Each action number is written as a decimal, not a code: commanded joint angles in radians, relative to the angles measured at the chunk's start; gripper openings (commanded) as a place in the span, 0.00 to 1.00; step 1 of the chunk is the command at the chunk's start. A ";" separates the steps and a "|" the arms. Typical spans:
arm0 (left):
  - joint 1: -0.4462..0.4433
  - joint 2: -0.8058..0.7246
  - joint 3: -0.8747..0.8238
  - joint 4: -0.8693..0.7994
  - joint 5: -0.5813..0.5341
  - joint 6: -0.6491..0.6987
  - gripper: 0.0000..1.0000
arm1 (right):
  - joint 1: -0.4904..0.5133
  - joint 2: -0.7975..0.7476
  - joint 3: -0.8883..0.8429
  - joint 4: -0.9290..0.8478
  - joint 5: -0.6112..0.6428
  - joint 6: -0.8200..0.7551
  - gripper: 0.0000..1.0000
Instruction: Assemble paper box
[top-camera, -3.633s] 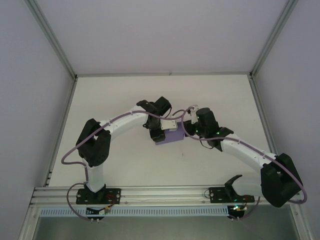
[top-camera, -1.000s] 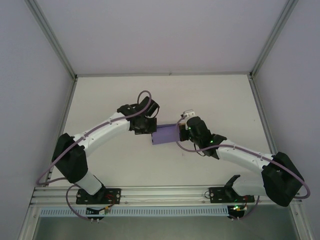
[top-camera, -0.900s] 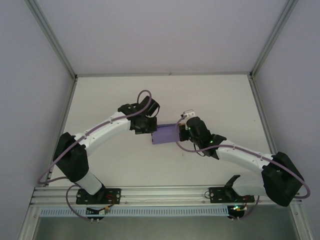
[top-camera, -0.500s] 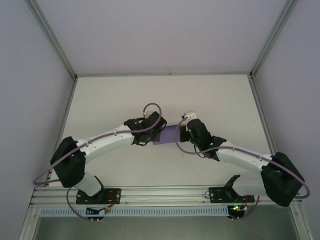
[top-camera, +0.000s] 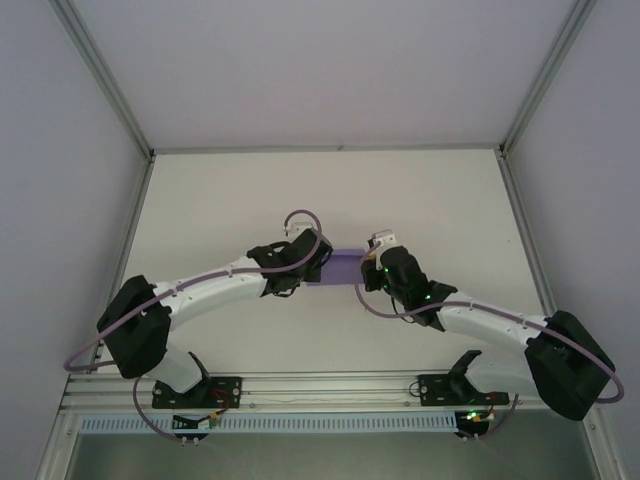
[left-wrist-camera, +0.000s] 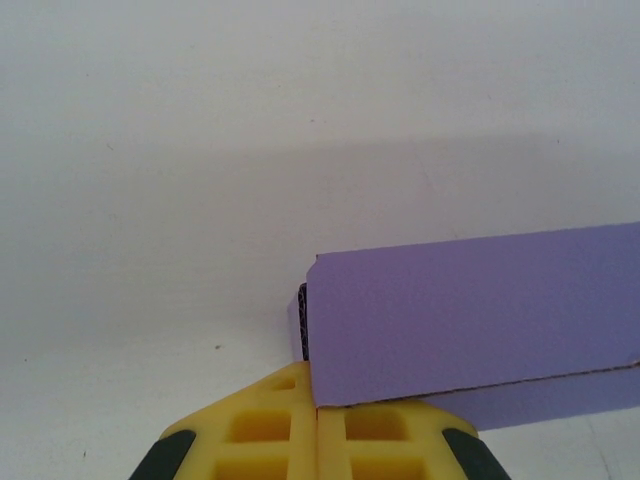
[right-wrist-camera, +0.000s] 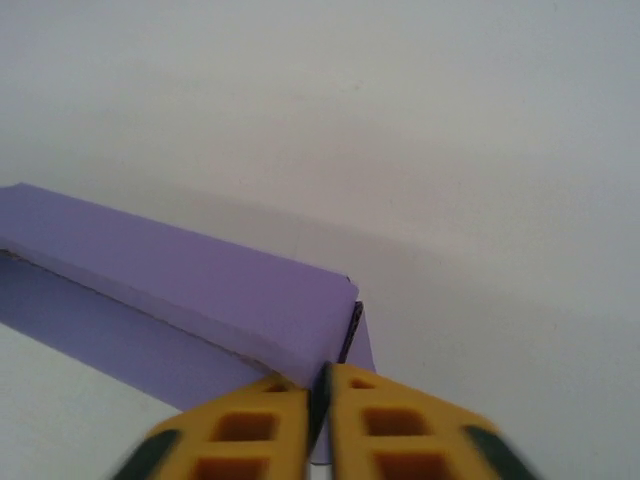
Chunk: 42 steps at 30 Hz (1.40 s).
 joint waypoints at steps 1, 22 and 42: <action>-0.020 0.081 -0.041 -0.124 0.100 -0.003 0.00 | 0.009 -0.029 0.066 -0.251 -0.053 0.045 0.28; -0.026 0.099 0.003 -0.146 0.087 0.010 0.04 | -0.187 0.147 0.400 -0.460 -0.244 0.203 0.77; 0.008 -0.055 0.076 -0.243 0.204 0.178 0.65 | -0.187 0.212 0.166 -0.329 -0.243 0.288 0.32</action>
